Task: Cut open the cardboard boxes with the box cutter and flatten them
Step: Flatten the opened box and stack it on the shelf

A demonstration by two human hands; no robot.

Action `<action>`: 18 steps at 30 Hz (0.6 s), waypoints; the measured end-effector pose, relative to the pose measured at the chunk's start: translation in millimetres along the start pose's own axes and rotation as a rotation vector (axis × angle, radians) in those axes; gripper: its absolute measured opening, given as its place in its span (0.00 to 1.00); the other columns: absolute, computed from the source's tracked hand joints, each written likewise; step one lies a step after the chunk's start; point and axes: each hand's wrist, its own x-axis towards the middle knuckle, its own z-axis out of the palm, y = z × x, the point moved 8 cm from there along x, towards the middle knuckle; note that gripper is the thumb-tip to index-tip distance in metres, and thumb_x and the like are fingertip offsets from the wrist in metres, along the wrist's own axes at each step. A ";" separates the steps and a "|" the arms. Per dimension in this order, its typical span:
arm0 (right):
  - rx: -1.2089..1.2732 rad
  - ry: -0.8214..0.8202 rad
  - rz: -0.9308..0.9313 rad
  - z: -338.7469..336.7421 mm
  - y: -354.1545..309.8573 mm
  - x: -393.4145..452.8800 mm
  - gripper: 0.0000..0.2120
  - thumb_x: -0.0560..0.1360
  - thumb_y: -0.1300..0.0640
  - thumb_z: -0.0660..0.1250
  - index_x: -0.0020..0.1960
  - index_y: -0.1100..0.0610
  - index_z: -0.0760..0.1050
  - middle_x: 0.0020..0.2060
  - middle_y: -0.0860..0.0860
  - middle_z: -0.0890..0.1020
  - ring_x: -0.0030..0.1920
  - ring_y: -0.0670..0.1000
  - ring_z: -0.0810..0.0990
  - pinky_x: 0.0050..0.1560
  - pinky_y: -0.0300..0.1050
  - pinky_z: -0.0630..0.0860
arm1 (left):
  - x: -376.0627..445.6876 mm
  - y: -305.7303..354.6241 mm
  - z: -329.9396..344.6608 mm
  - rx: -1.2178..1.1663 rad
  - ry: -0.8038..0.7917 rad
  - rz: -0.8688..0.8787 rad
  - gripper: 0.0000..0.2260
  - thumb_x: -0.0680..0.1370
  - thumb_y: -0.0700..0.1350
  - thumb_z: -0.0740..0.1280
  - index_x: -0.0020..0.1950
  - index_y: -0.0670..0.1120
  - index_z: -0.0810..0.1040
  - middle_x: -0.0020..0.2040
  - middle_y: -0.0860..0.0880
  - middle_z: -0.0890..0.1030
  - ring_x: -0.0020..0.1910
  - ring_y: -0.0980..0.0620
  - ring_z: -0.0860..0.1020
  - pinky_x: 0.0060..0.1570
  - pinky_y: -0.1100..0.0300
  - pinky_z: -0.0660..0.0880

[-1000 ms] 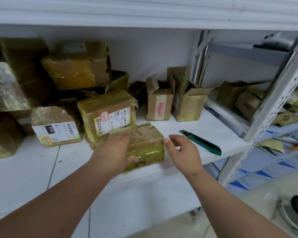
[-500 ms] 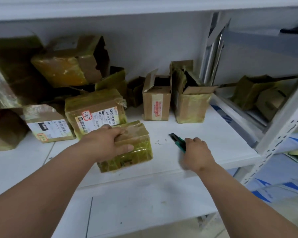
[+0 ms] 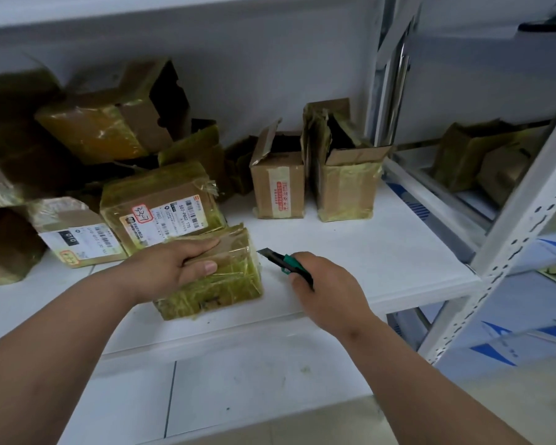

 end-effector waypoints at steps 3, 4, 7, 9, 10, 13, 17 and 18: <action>0.015 -0.013 -0.022 7.7 -5.3 0.3 0.13 0.80 0.52 0.58 0.64 0.45 0.72 0.46 0.46 0.80 0.44 0.51 0.77 0.46 0.51 0.77 | 0.6 -2.9 1.5 -0.004 0.009 0.005 0.30 0.71 0.68 0.55 0.74 0.68 0.61 0.75 0.61 0.64 0.74 0.56 0.63 0.68 0.60 0.62; 0.018 -0.012 -0.019 8.9 -5.9 0.4 0.15 0.80 0.52 0.58 0.66 0.45 0.72 0.48 0.47 0.80 0.45 0.51 0.78 0.47 0.50 0.77 | 0.8 -4.0 1.6 -0.004 0.012 0.005 0.30 0.70 0.69 0.55 0.73 0.68 0.61 0.75 0.61 0.64 0.74 0.56 0.64 0.69 0.60 0.63; 0.031 -0.005 -0.019 9.4 -7.2 -0.2 0.18 0.81 0.51 0.58 0.70 0.43 0.69 0.51 0.47 0.80 0.48 0.51 0.78 0.49 0.49 0.77 | 1.8 -7.8 2.0 -0.001 0.014 0.012 0.33 0.69 0.76 0.52 0.73 0.69 0.61 0.75 0.62 0.65 0.73 0.56 0.64 0.69 0.59 0.64; 0.028 -0.007 -0.031 8.7 -9.5 -0.3 0.21 0.82 0.51 0.57 0.74 0.42 0.65 0.54 0.47 0.80 0.51 0.50 0.78 0.51 0.48 0.76 | 2.8 -8.8 2.1 -0.004 0.017 0.017 0.34 0.68 0.78 0.51 0.73 0.69 0.61 0.75 0.62 0.65 0.73 0.56 0.65 0.69 0.59 0.64; 0.023 -0.006 -0.040 8.6 -11.3 0.0 0.22 0.82 0.51 0.57 0.75 0.41 0.62 0.55 0.47 0.80 0.52 0.50 0.78 0.51 0.47 0.76 | 2.6 -9.1 1.6 -0.010 0.020 0.012 0.33 0.69 0.76 0.51 0.73 0.69 0.61 0.75 0.61 0.65 0.73 0.56 0.65 0.69 0.59 0.64; 0.022 0.011 -0.043 9.9 -16.3 3.7 0.23 0.82 0.52 0.56 0.76 0.39 0.61 0.56 0.47 0.80 0.52 0.50 0.77 0.50 0.46 0.75 | 3.1 -11.1 -0.9 -0.038 0.023 0.011 0.39 0.63 0.82 0.49 0.71 0.71 0.62 0.74 0.61 0.67 0.72 0.55 0.67 0.67 0.60 0.65; 0.046 0.037 -0.023 11.9 -19.3 7.3 0.22 0.82 0.52 0.57 0.75 0.39 0.63 0.54 0.48 0.81 0.52 0.51 0.78 0.52 0.48 0.76 | 4.1 -15.0 -3.3 -0.054 0.026 0.012 0.46 0.54 0.86 0.43 0.71 0.72 0.61 0.73 0.61 0.68 0.71 0.55 0.68 0.62 0.61 0.66; 0.048 0.036 -0.030 13.1 -20.6 7.5 0.22 0.82 0.53 0.57 0.74 0.39 0.63 0.53 0.48 0.81 0.51 0.51 0.78 0.51 0.49 0.77 | 3.9 -15.2 -3.7 -0.053 0.035 0.014 0.44 0.57 0.85 0.44 0.71 0.72 0.61 0.73 0.61 0.68 0.71 0.54 0.68 0.63 0.60 0.66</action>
